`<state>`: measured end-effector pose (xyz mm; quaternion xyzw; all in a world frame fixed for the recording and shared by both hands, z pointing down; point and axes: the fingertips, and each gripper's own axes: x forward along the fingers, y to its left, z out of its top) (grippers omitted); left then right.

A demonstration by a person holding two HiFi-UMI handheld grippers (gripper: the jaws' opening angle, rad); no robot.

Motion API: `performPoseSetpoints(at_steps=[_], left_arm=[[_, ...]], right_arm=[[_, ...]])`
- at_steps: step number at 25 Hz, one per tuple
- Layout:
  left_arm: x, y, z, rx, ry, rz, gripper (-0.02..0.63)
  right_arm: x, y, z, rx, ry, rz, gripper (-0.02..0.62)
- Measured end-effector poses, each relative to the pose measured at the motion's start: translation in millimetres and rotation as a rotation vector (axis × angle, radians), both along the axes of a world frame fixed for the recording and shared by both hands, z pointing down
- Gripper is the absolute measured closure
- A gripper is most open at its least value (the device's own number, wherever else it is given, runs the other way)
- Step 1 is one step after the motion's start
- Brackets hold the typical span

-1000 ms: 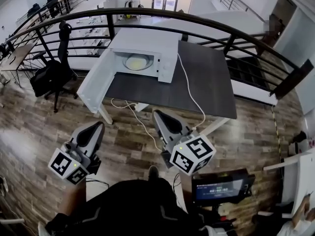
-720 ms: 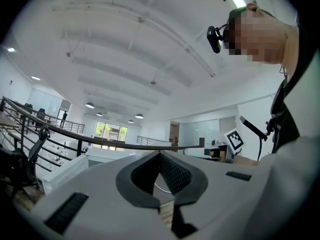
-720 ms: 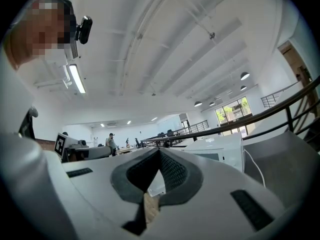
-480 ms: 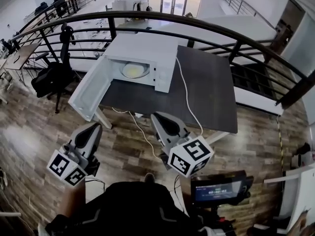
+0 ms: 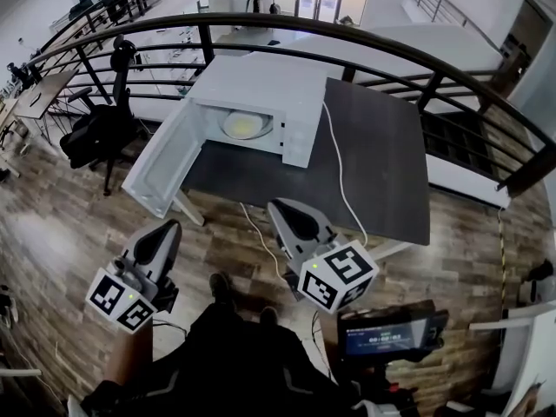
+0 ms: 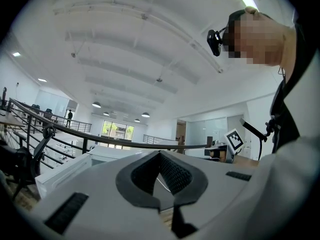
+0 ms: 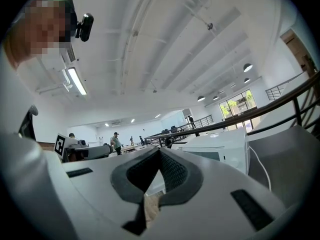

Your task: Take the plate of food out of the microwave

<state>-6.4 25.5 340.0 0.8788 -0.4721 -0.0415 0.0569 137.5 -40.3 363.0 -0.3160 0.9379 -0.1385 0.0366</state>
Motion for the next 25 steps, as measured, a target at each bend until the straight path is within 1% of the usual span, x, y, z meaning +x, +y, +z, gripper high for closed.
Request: performPoseSetpoints(at_steps=[6,10,17,23,25], left_arm=[[-33,-43,5,0.011,0.010,0.013,0.604],[-55,-73,-1,0.017,0.017,0.035,0.604],[-92,-121,-10,0.029,0.033,0.085,0.604],[-122,-148,-20,0.039,0.034,0.133,0.604],[-130,-156,-23,0.053,0.033,0.156,0.604]], right_arm=[[-29,-42,8,-0.006,0.018,0.028,0.604],[-55,-68,1,-0.003,0.038,0.042,0.604],[-100,-113,-5,0.015,0.032,0.063,0.605],[-137,-137,-12,0.024,0.018,0.085,0.604],[-147,-146,-13,0.025,-0.002,0.103,0.604]])
